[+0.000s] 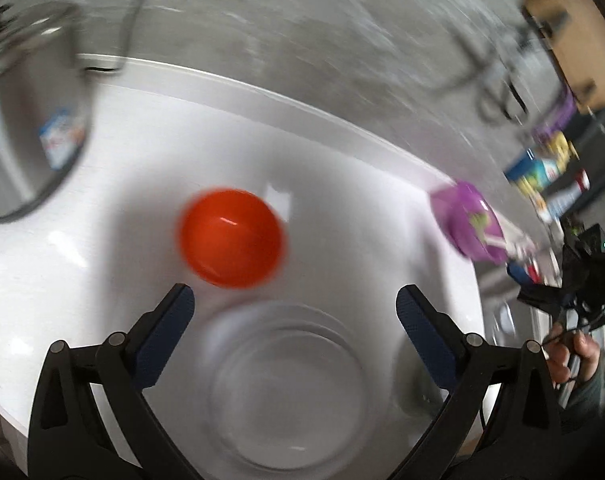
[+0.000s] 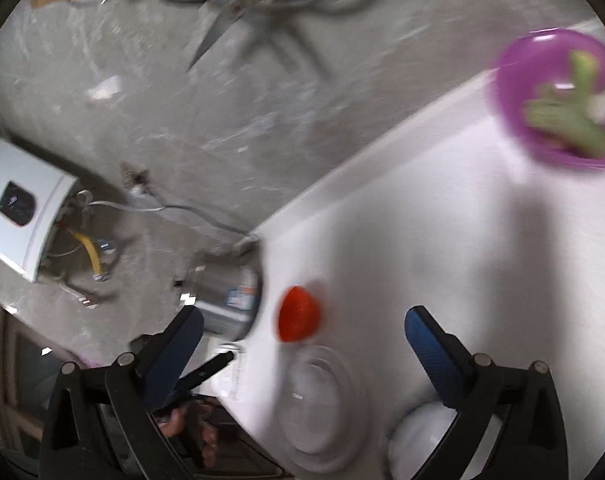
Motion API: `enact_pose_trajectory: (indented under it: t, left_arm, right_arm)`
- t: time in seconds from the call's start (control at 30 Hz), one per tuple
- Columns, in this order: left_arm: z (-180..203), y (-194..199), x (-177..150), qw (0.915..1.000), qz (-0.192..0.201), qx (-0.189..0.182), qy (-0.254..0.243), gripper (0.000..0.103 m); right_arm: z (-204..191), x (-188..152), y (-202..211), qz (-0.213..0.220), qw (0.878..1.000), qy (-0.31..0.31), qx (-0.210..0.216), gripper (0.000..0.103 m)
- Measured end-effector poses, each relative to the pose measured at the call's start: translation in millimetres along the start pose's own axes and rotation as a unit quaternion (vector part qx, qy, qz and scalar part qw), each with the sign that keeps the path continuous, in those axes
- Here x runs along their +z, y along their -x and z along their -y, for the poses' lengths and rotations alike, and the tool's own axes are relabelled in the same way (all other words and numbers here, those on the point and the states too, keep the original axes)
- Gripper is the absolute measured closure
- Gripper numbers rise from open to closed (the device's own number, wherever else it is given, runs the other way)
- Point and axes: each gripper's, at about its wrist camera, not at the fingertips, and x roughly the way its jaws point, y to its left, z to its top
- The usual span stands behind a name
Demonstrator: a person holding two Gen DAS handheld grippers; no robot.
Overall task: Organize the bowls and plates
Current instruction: 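Move both tools to the orange bowl beside the rice cooker, then close both grippers on the orange bowl rim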
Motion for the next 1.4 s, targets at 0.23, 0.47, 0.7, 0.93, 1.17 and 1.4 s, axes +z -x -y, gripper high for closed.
enact_pose_trajectory:
  t: [0.23,0.47,0.7,0.93,1.17,1.4]
  left_arm:
    - [-83.9,-40.0,42.8,0.9992,-0.035,-0.001,-0.02,0.001]
    - [-108.9,-104.9,53.6,0.9923,-0.112,0.004,-0.054,0.001]
    - [-135.8,-148.0,63.2,0.9884,-0.15,-0.001,-0.023,0.001]
    - [-149.9,-174.9,66.0,0.9847,-0.174,-0.004,-0.004,0.002]
    - [-125.8,-189.0,72.9,0.9844,-0.173,-0.005,-0.03,0.027]
    - [-119.6,-193.7,67.5,0.9824,-0.182,-0.022,-0.033,0.072]
  right_arm:
    - [-39.1,-1.3,-128.9,-0.086,0.996,0.005,0.009,0.0]
    - [-28.2,-6.4,-221.0,-0.147,0.983,-0.006,-0.106,0.011]
    - [-1.2,-20.5,-267.4,-0.189,0.966,-0.031,-0.172,0.03]
    - [1.5,-36.5,-292.7,-0.225,0.958,-0.027,-0.173,0.034]
    - [9.7,-40.2,-302.7,-0.227,0.957,-0.033,-0.178,0.047]
    - [14.1,-43.2,-307.3,-0.235,0.953,-0.034,-0.186,0.071]
